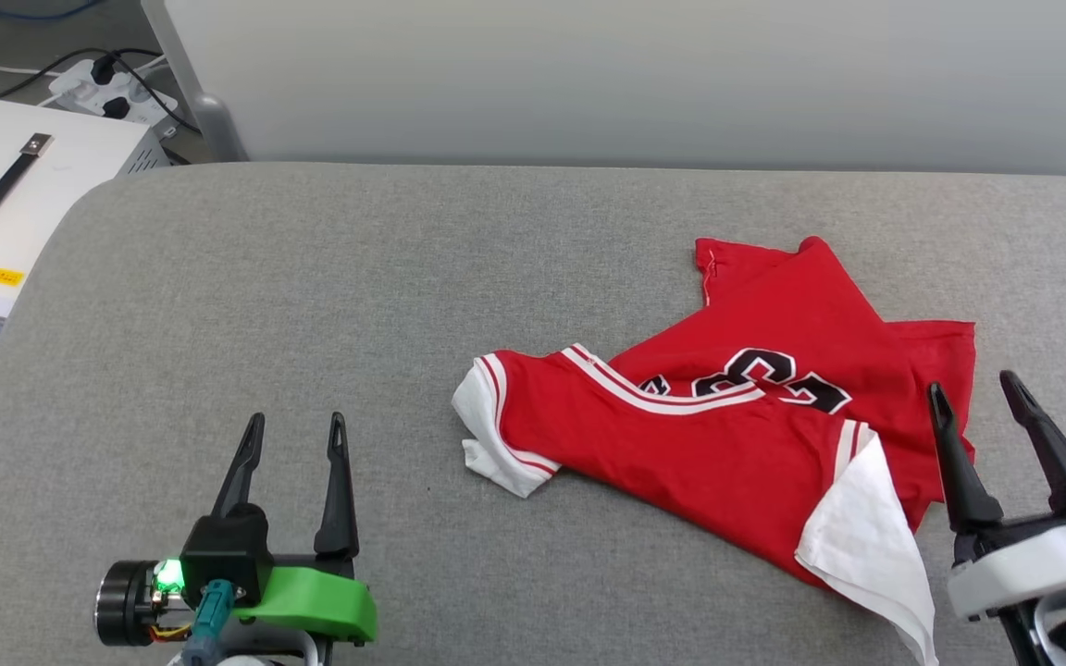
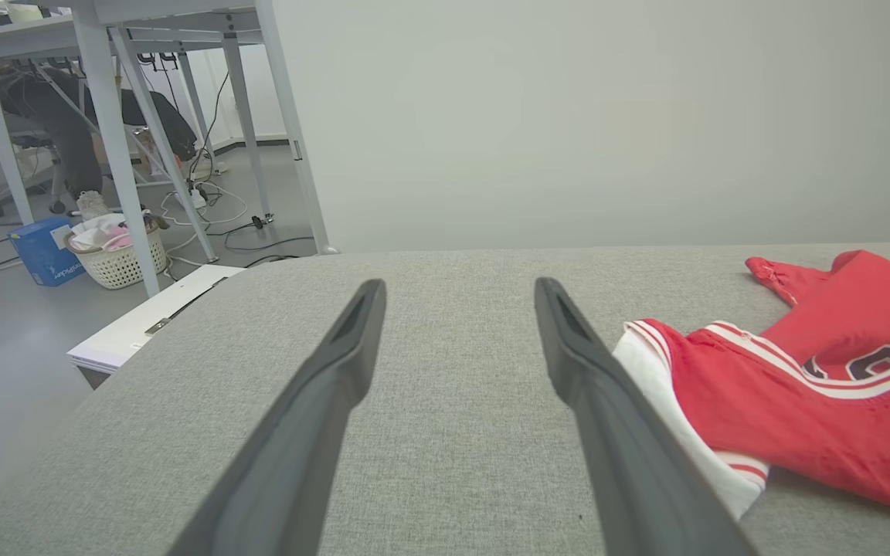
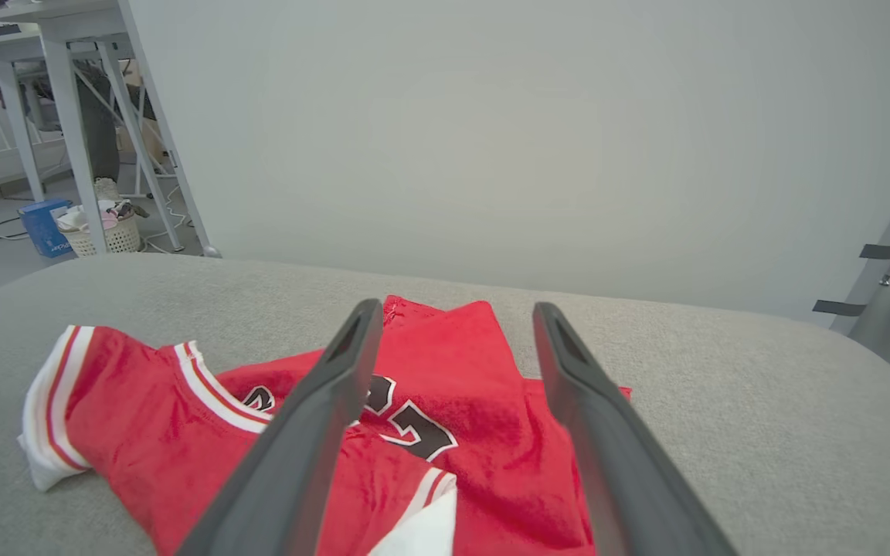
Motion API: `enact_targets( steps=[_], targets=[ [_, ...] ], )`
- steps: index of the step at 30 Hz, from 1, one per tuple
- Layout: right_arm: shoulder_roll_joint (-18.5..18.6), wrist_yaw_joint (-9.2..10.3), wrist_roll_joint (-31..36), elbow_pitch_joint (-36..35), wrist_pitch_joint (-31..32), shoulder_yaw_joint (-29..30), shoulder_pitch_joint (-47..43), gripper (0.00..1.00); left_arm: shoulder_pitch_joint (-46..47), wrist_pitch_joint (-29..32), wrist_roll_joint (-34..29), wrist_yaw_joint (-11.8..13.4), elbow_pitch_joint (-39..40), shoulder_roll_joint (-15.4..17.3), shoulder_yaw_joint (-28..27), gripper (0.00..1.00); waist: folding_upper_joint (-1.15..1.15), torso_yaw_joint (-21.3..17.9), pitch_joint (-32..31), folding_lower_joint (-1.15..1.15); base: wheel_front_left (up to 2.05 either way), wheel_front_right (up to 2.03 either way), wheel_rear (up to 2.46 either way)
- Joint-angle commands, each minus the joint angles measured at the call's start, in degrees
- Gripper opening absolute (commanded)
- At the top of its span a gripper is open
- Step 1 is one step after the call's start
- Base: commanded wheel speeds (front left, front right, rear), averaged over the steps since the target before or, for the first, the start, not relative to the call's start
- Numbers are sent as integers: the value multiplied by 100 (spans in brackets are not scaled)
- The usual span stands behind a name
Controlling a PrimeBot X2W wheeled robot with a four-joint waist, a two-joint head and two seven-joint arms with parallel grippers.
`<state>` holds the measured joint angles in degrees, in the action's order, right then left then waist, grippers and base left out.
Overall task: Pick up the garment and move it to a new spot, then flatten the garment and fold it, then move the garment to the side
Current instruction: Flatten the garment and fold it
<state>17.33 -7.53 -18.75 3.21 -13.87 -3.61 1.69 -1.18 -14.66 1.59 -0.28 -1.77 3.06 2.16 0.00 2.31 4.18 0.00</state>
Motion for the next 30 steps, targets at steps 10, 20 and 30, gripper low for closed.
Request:
enact_targets(
  steps=[10, 20, 30],
  targets=[
    [-1017, 4, 761, -420, -100, 801, -915, 100, -150, -34, -73, -59, 69, 19, 16, 100, 0, -49, -142, 0, 0, 0, 0],
    [-920, 4, 740, -557, -111, 1019, -668, 100, -172, -34, -68, -38, 84, 36, -12, 100, 0, -99, -145, 0, 0, 0, 0],
    [624, 4, -49, -361, 1760, 407, 1148, 100, 52, -34, -50, -40, 137, 26, 63, 100, 0, -5, 259, 0, 0, 0, 0]
  ],
)
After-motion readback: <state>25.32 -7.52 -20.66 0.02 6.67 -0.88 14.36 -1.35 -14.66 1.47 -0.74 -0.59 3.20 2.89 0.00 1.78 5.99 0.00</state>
